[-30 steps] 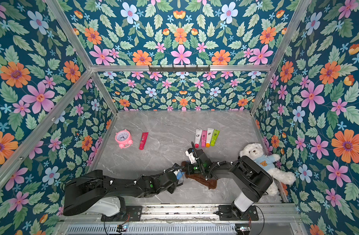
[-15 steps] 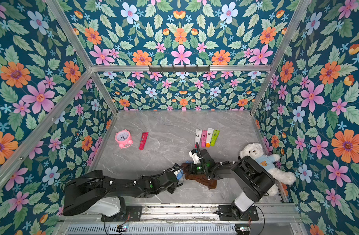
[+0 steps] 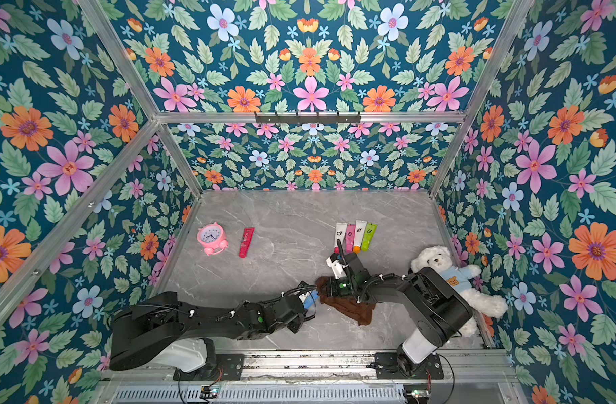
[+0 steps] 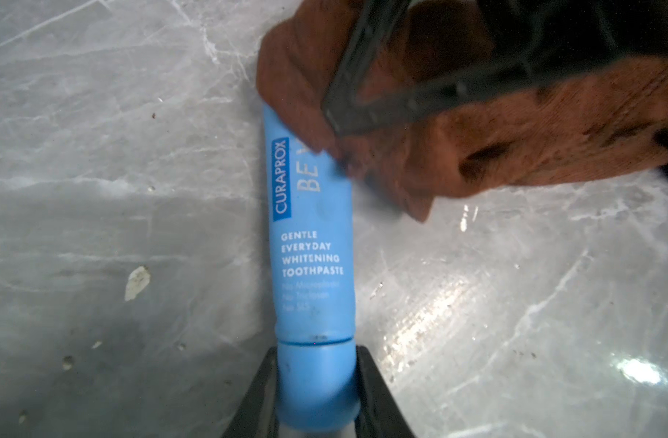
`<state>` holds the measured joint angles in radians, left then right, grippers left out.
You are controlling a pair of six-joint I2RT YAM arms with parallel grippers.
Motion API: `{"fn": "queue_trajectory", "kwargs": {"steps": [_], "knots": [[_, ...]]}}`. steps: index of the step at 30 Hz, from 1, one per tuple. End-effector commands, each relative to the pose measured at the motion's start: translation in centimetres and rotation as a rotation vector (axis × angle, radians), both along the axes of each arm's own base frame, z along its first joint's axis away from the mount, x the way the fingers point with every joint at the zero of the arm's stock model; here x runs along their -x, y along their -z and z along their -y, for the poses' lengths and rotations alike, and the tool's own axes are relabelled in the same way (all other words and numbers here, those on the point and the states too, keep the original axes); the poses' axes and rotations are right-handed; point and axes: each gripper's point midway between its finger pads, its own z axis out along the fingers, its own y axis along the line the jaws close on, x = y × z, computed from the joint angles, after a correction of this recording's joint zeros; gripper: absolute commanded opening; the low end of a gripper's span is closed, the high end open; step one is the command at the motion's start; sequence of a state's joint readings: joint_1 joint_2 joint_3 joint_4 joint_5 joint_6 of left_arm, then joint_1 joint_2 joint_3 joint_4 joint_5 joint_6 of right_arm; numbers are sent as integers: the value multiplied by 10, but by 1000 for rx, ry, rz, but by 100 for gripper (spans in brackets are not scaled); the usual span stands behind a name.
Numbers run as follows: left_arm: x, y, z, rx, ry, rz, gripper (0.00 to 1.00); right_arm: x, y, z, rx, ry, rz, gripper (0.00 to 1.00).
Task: Wipe the surface of the toothpaste tube
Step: Wipe the dirt from the toothpaste tube.
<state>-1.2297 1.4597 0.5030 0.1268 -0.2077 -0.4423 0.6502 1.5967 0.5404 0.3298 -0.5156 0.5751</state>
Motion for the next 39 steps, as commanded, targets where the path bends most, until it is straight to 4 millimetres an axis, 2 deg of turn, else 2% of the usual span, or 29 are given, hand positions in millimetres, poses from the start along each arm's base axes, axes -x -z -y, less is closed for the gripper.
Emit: {"fn": "queue_trajectory", "kwargs": {"steps": [1, 4, 6, 9, 12, 15, 18, 22, 28, 32, 35, 39], "knots": [[8, 1, 8, 15, 50, -32, 0, 34, 3, -16, -13, -65, -88, 0], [8, 1, 8, 18, 51, -31, 0, 51, 5, -22, -3, -99, -106, 0], [8, 1, 8, 18, 54, -32, 0, 48, 11, -14, 24, -68, -102, 0], [9, 1, 9, 16, 59, -33, 0, 30, 16, 2, 60, -13, -91, 0], [9, 1, 9, 19, 59, -34, 0, -1, 21, 25, 116, 54, -89, 0], [10, -1, 10, 23, 65, -33, 0, -27, 17, 45, 178, 95, -65, 0], [10, -1, 10, 23, 67, -33, 0, -36, 10, 53, 209, 101, -44, 0], [9, -1, 9, 23, 60, -29, 0, -24, 3, 40, 138, 49, -55, 0], [8, 0, 9, 18, 57, -30, 0, 27, -3, 8, 87, -59, -81, 0], [8, 1, 10, 16, 56, -31, 0, 57, 3, 0, 94, -115, -102, 0], [9, 1, 10, 15, 60, -33, 0, 61, 15, 8, 129, -108, -118, 0], [9, 1, 10, 17, 62, -32, 0, 34, 16, 19, 131, -38, -107, 0]]}}
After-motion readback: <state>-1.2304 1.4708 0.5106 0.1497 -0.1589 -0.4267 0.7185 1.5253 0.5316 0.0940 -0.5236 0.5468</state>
